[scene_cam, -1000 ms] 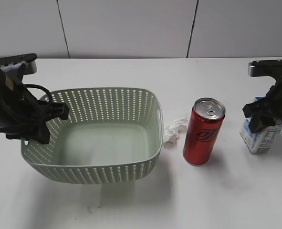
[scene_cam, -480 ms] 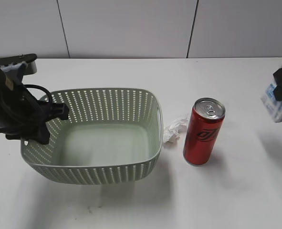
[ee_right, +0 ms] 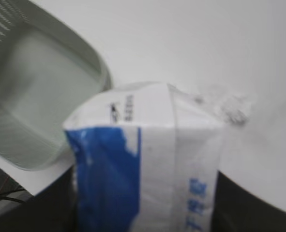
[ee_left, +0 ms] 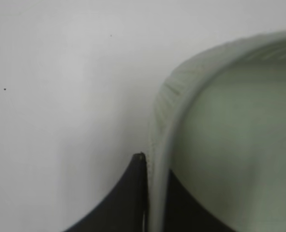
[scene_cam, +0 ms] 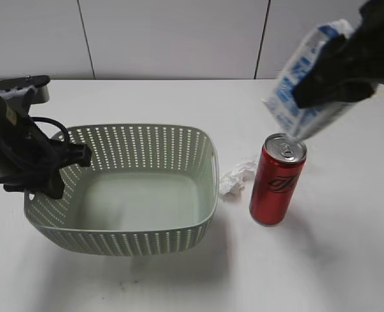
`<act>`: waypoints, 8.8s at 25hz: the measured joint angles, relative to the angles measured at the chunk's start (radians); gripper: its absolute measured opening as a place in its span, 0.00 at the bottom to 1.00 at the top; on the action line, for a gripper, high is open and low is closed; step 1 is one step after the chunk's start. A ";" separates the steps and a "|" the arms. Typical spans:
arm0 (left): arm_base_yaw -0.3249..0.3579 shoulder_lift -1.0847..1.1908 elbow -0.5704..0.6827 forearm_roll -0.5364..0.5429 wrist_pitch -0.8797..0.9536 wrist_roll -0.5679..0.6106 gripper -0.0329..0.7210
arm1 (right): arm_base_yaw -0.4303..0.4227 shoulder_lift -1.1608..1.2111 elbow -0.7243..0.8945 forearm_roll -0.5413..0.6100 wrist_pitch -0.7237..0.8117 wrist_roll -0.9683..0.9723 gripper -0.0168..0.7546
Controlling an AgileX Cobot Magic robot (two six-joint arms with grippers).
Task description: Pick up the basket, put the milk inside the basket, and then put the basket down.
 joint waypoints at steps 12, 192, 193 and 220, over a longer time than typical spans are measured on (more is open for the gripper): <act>0.000 0.000 0.000 -0.025 -0.001 0.000 0.04 | 0.305 0.325 -0.160 0.011 -0.090 0.030 0.46; 0.513 -0.338 -0.254 -0.041 0.507 0.541 0.82 | -0.417 -1.297 0.707 -0.147 0.105 0.126 0.76; 0.513 -0.373 -0.210 -0.039 0.507 0.542 0.82 | -0.417 -1.297 0.707 -0.147 0.105 0.126 0.76; 0.513 -1.418 0.322 -0.024 0.428 0.542 0.80 | -0.417 -1.297 0.707 -0.147 0.105 0.126 0.76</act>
